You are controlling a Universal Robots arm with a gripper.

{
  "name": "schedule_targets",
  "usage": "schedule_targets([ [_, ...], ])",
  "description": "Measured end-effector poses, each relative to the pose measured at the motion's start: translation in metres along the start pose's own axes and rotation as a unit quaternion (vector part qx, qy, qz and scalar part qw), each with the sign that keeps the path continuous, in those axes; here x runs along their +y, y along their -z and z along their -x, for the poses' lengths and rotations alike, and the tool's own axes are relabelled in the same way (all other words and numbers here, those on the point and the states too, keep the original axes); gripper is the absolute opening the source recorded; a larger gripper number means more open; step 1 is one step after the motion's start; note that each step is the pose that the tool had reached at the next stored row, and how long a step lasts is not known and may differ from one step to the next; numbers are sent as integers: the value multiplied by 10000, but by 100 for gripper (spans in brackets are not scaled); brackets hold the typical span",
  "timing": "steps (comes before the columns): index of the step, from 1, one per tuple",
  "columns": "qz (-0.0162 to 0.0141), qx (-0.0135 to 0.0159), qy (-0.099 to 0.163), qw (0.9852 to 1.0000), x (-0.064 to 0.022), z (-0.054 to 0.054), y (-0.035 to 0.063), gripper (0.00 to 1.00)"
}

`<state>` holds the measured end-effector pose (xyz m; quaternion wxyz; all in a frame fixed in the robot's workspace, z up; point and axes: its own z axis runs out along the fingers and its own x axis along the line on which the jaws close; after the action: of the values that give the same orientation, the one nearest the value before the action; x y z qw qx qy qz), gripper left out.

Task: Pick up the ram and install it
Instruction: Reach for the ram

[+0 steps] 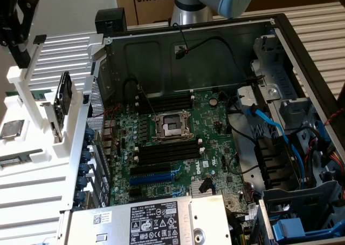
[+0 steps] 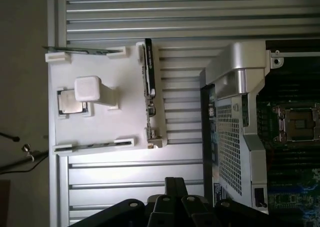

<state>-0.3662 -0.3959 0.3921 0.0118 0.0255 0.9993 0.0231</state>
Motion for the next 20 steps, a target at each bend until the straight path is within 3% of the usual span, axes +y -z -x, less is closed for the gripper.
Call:
schedule_targets([
  [4, 0, 1, 16, 10000, -1, -137, 3, 10],
  [11, -3, 21, 41, 10000, 156, -427, 3, 10],
  [20, -3, 21, 46, 10000, 295, -819, -1, 10],
])
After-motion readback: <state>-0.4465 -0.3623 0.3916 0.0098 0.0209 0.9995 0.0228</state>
